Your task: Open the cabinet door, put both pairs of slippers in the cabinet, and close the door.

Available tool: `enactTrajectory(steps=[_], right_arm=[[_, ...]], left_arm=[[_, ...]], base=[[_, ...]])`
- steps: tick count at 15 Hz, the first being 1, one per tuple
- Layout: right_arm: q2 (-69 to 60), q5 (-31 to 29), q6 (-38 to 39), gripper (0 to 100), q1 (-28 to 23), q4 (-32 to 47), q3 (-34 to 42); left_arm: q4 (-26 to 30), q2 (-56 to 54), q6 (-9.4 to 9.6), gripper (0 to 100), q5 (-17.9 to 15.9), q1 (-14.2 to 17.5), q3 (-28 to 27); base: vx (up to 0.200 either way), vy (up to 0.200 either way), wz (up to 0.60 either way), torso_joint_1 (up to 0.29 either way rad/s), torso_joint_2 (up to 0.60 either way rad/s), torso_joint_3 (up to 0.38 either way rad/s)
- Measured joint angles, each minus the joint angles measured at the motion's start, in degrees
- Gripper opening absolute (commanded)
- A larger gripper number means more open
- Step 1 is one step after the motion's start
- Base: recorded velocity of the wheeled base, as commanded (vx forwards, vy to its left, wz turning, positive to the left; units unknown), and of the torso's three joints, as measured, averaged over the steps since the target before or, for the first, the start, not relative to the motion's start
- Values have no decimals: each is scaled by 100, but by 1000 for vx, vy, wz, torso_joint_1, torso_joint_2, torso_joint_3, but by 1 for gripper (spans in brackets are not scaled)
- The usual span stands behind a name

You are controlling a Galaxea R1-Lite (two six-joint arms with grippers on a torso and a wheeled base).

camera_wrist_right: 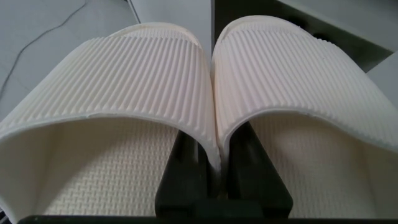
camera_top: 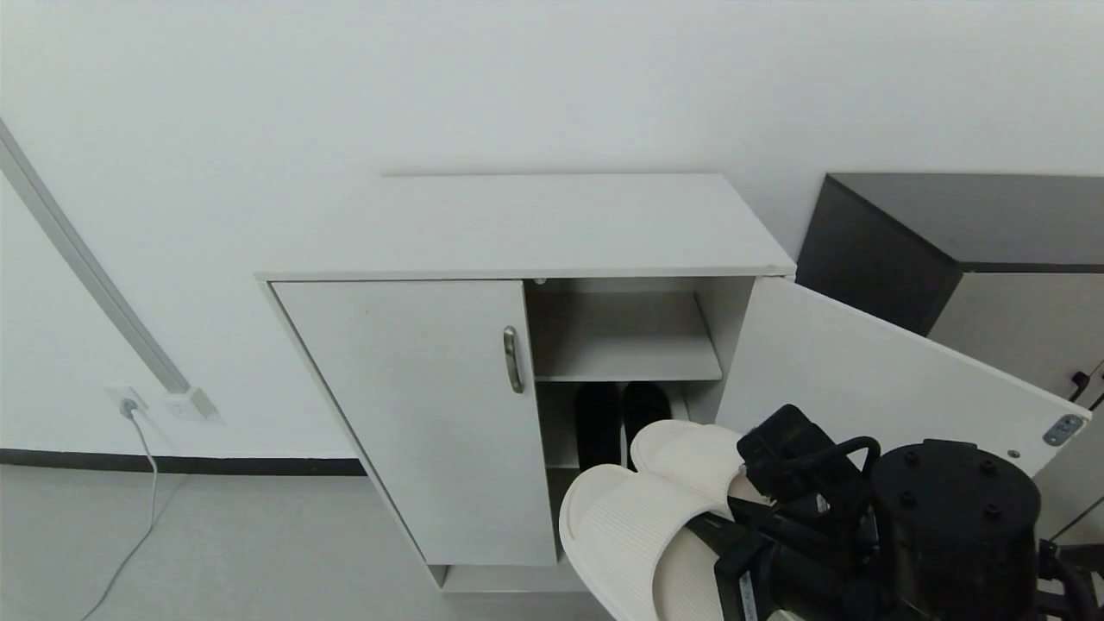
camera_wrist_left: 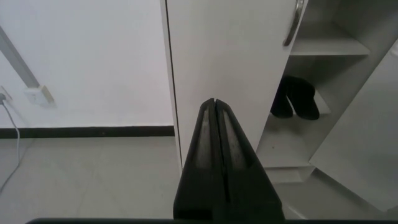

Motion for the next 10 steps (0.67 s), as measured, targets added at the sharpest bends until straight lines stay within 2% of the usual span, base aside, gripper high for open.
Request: enactTrajectory(steps=[10], right_arm=[[55,16,5,0,-7,-30,41]], left_arm=[[0,0,0,0,-18,-2,0]], base=[[0,0,0,-142,479,325]])
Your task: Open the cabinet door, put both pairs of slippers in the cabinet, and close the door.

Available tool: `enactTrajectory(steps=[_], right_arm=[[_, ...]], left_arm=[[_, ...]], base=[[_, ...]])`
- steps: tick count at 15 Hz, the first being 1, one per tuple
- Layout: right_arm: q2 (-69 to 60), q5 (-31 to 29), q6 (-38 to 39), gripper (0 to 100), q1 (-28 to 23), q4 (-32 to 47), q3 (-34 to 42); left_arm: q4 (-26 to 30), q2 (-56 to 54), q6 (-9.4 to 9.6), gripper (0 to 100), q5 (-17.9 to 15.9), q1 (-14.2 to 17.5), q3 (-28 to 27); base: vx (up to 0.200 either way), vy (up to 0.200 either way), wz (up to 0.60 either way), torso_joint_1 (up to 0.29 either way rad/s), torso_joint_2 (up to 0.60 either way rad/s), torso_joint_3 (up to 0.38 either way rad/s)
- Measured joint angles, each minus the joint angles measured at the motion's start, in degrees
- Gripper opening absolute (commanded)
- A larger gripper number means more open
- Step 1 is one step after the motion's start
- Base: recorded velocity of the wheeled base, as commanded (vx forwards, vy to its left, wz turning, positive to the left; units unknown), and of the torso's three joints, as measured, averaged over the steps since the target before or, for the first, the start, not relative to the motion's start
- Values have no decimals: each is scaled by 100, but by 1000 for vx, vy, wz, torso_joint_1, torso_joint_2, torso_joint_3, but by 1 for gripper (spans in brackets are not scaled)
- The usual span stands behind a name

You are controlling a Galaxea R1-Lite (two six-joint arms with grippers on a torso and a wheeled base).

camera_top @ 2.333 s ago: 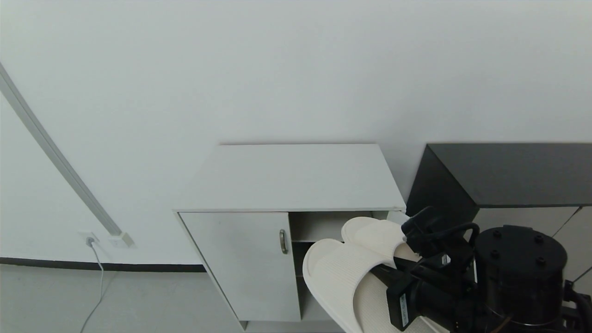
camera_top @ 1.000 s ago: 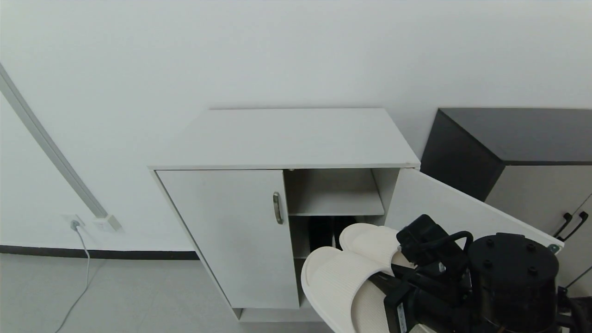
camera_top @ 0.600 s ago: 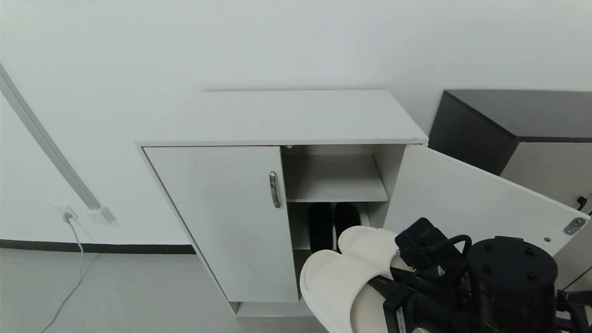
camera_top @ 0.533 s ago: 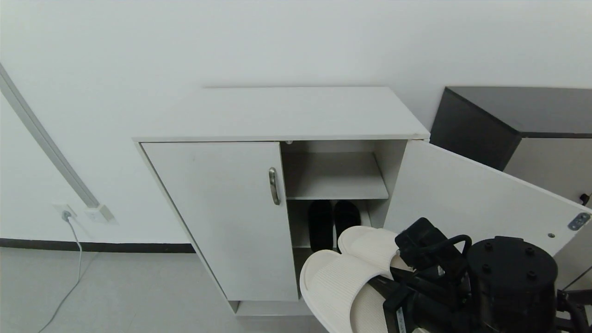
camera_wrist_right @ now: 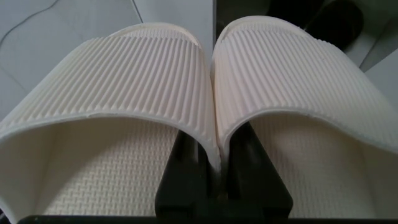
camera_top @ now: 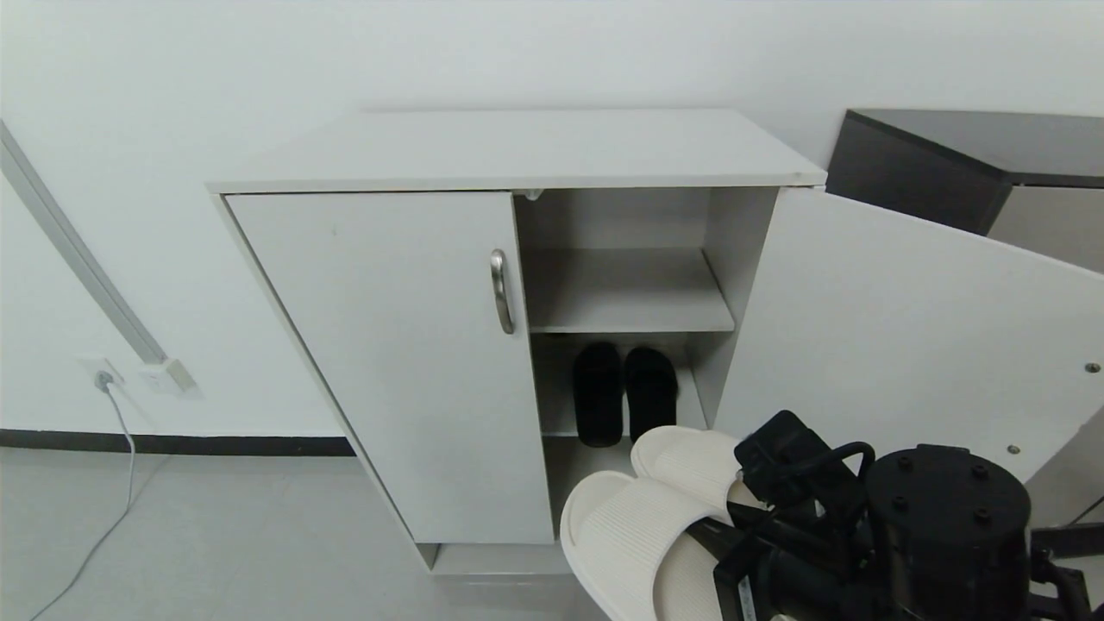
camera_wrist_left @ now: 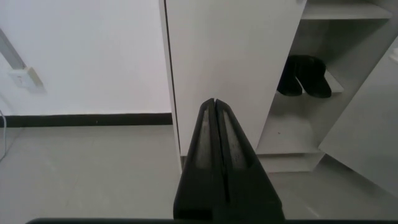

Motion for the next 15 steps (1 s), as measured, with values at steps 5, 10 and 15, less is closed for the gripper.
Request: enactTrajectory(steps=[5,10,15], right_arm=[[46,-18,-5,0,-4,-27,9],[90,-29,-5,0,-54,-46,17],[317,-568,-13,0,-106,-112,-127]], left_arm=[[0,0,-5,0,11,0,0],[0,0,-16,0,9,2,0],[0,0,-9,0,-6,0,0]], base=[[0,0,0,-65,450,381],[0,0,0,-8,213,201],[0,0,0,0,0,0]])
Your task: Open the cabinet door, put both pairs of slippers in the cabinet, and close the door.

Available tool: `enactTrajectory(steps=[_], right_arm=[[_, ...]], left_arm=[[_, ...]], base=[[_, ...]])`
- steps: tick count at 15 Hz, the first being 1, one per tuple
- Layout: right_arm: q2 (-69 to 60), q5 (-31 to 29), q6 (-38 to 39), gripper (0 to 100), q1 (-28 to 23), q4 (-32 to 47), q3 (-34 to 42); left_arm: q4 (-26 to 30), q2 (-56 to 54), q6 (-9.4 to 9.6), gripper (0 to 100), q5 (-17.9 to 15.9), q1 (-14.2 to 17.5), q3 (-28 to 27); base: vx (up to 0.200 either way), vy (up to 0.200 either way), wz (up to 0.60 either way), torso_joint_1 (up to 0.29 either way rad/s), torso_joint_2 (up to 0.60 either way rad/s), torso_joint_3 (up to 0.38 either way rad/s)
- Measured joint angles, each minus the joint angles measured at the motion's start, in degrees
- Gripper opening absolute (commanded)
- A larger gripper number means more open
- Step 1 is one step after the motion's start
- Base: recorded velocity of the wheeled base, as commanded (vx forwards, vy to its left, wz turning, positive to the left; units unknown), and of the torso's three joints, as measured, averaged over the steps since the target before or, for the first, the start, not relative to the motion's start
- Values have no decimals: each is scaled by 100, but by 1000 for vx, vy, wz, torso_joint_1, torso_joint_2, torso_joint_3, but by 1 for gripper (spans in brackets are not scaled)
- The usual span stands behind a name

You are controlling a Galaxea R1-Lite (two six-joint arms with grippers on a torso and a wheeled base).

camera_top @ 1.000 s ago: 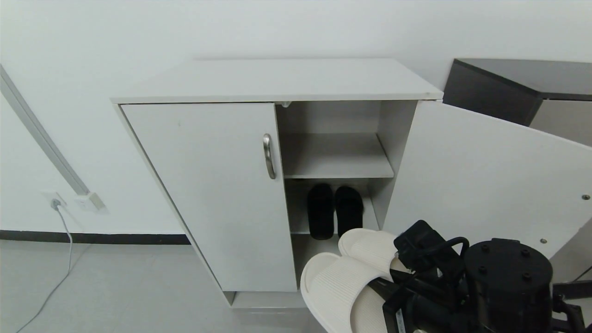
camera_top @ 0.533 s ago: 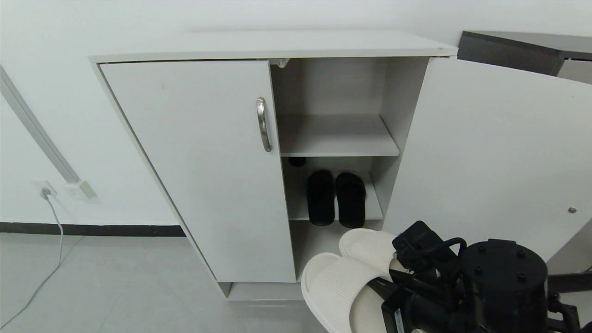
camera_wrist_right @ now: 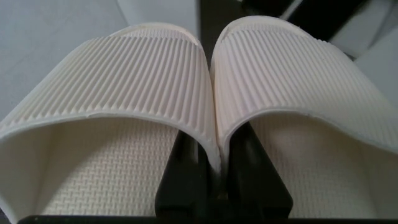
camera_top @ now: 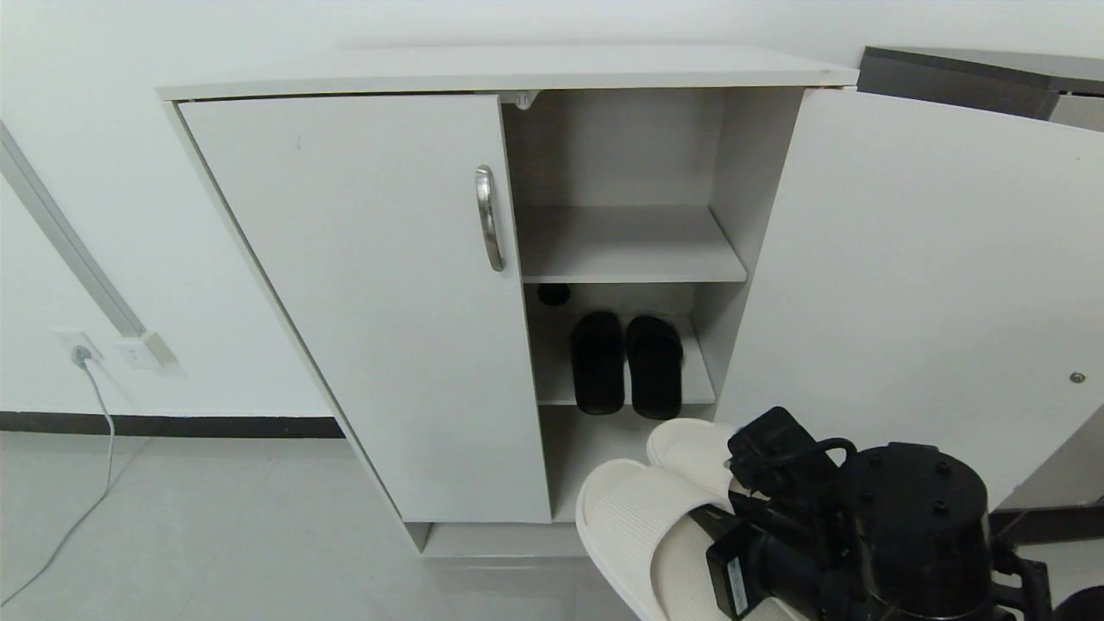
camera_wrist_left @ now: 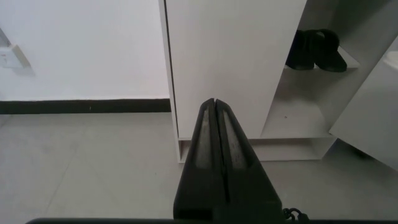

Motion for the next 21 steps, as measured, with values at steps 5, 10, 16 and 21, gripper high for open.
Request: enactTrajectory(steps=[5,10,16,21], right_arm=[[651,-1485,761,0,180,1218,-1692],[1287,-2697,1143,0,277,2932,-4247],[1524,-2861,728,0,133,3145,-5082],[1585,-2856,525,0,-7,2855,-5221]], left_arm=[[2,0,6,0,-9,0,0],[5,0,13,0,-9,0,0],[2,0,44,0,-2,2,0],[2,0,44,0,-5,0,0]], base=[[0,0,0,0,0,0],[0,0,0,0,0,0],[0,0,0,0,0,0],[0,0,0,0,0,0]])
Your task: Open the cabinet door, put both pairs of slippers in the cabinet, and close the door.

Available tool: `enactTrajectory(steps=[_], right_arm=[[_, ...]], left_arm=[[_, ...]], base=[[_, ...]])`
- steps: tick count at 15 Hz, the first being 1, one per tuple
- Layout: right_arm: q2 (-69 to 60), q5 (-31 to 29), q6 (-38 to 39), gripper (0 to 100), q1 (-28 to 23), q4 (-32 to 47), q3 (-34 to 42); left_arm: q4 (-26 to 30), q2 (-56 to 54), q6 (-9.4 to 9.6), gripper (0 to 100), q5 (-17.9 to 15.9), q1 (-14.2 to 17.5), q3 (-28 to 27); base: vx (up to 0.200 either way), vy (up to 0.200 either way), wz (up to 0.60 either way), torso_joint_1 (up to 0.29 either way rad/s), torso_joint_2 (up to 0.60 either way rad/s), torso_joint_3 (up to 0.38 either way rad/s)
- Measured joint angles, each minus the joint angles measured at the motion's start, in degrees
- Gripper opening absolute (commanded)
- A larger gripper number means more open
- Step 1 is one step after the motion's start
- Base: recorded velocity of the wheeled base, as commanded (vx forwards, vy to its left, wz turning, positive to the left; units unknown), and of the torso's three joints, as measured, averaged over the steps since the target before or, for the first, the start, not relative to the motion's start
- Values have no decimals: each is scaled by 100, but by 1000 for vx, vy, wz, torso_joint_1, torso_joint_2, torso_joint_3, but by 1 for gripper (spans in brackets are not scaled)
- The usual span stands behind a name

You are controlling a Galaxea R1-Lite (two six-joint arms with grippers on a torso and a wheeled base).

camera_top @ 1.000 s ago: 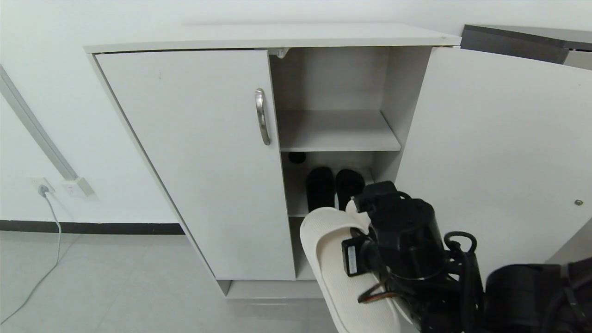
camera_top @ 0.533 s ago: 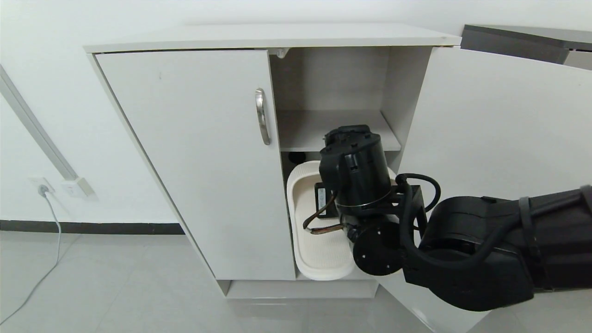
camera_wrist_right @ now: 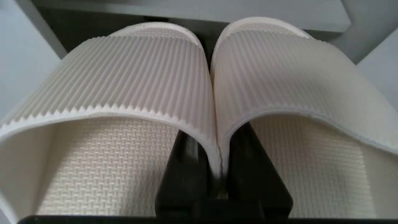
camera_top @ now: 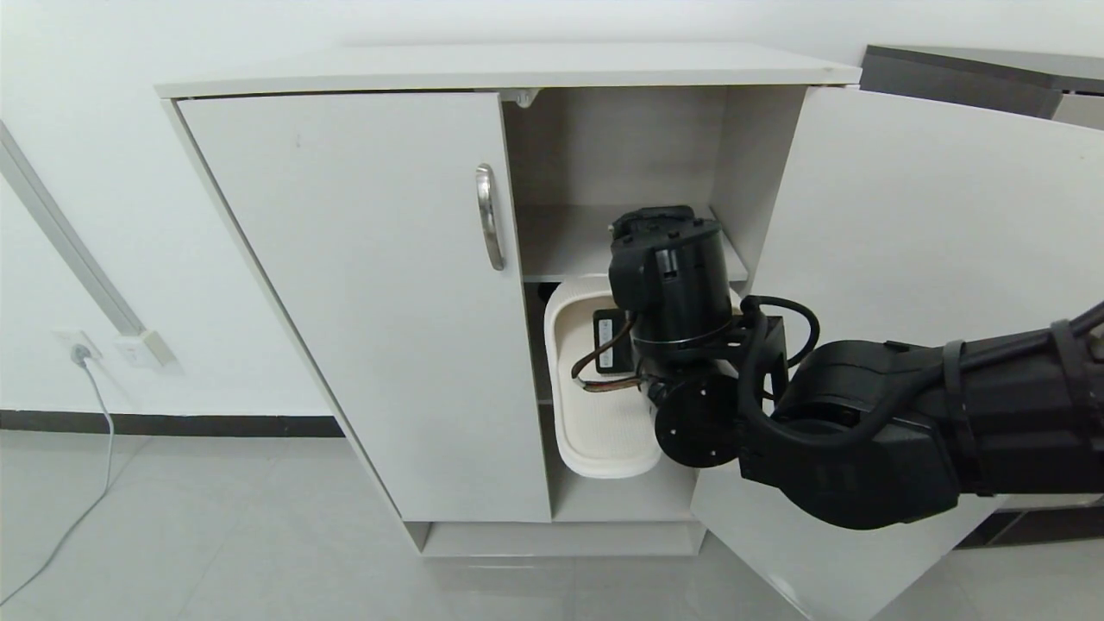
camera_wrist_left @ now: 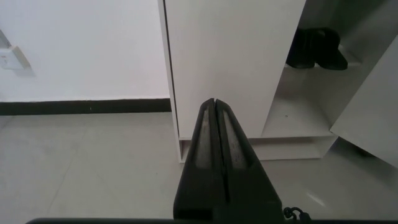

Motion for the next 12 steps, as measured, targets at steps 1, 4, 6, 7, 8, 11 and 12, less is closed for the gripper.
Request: enactTrajectory(steps=[1,4,6,7,8,11,12], right_arm=[[5,0,-85,0,0,-139,0],[11,0,-115,0,-6,-197,26],[13,0,-115,0,-4,-197,41],[13,0,-115,0,-4,-197,45],[13,1,-110,0,-2,-200,45],[13,0,-106,0,9,-205,50],[13,4,-106,0,11,-208,50]], left_arm=[[0,0,0,0,-2,0,0],[-2,0,-2,0,-4,0,0],[0,0,-7,0,-6,0,0],[2,0,-7,0,-6,0,0],[2,0,-9,0,-6,0,0],[2,0,-9,0,-6,0,0],[2,0,-9,0,-6,0,0]], base=[[0,0,0,0,0,0],[0,0,0,0,0,0],[100,0,0,1,1,1],[200,0,0,2,2,2],[200,0,0,2,2,2],[200,0,0,-4,1,7],[200,0,0,2,2,2]])
